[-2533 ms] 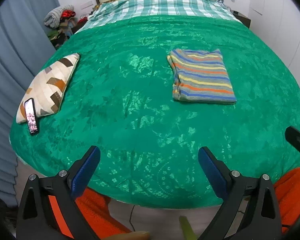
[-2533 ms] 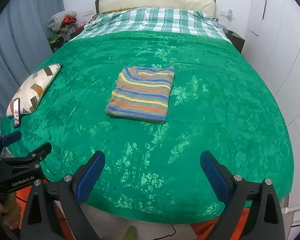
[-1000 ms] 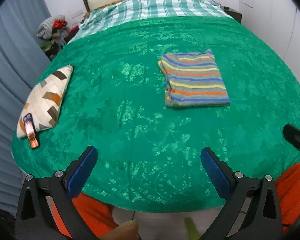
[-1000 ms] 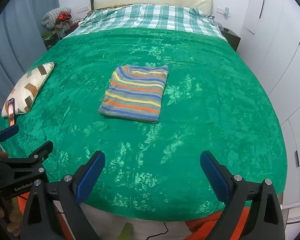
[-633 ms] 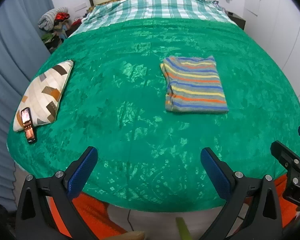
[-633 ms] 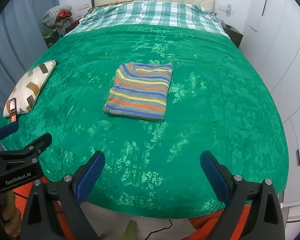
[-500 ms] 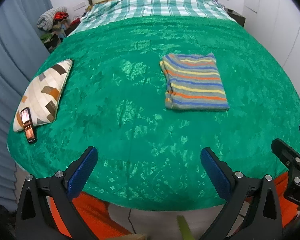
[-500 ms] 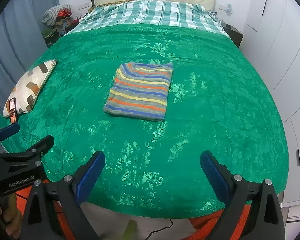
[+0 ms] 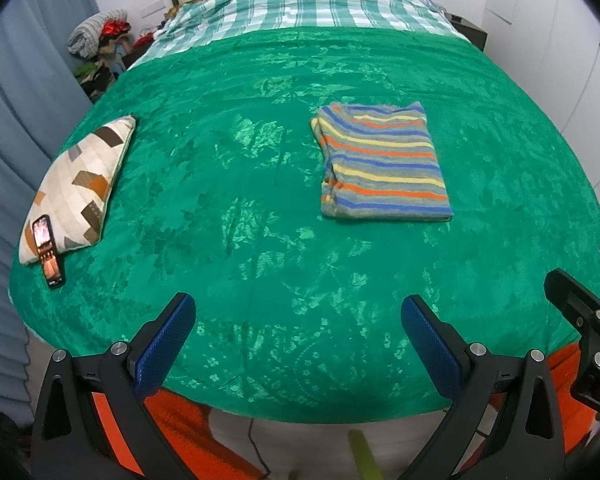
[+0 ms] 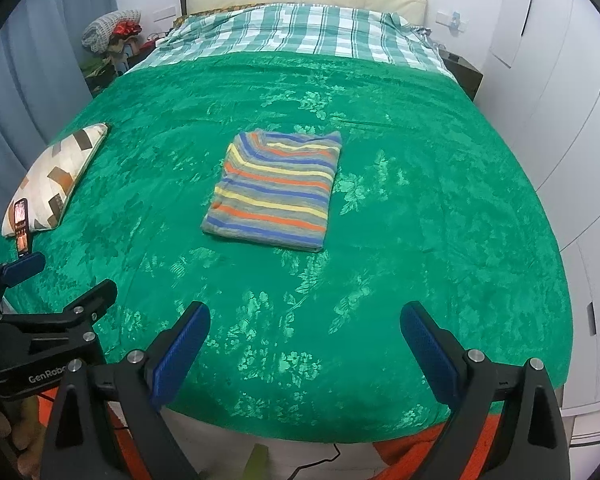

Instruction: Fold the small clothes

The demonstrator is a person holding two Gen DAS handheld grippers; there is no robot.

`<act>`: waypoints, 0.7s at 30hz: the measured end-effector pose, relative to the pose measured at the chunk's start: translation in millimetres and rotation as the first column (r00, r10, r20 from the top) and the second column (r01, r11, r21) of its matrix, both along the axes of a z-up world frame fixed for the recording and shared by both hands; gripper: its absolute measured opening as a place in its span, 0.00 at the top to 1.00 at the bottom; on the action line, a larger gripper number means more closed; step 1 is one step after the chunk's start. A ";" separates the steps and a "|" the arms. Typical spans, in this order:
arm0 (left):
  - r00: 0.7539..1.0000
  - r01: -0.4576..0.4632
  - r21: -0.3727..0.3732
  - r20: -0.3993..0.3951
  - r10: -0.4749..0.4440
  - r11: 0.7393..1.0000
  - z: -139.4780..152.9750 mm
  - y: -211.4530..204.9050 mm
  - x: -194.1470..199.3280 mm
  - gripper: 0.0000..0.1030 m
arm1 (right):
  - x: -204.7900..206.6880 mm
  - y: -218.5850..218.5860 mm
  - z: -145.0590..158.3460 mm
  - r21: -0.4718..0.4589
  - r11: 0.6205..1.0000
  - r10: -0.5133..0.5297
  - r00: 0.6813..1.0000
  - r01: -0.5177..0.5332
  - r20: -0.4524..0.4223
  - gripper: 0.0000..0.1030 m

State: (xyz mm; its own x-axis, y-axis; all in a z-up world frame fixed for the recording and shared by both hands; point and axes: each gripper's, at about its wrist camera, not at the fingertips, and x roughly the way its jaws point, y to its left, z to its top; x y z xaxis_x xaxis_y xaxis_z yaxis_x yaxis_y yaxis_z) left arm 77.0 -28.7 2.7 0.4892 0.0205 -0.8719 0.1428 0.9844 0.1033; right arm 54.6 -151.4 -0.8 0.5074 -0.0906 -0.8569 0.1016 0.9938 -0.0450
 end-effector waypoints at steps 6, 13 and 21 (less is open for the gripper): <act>1.000 -0.011 -0.010 0.001 0.011 1.000 -0.2 2.1 3.2 0.00 | 1.8 0.7 0.2 -0.012 1.000 -0.001 1.000 0.001 0.004 0.07; 1.000 -0.004 -0.007 0.006 0.004 1.000 -0.3 0.8 5.3 0.00 | 3.1 0.1 -2.0 -0.018 1.000 0.000 1.000 0.000 0.002 0.07; 1.000 0.022 -0.005 0.005 -0.022 1.000 -1.2 -4.6 6.2 0.00 | 4.7 -3.3 -4.4 -0.023 1.000 -0.007 1.000 0.007 0.002 0.07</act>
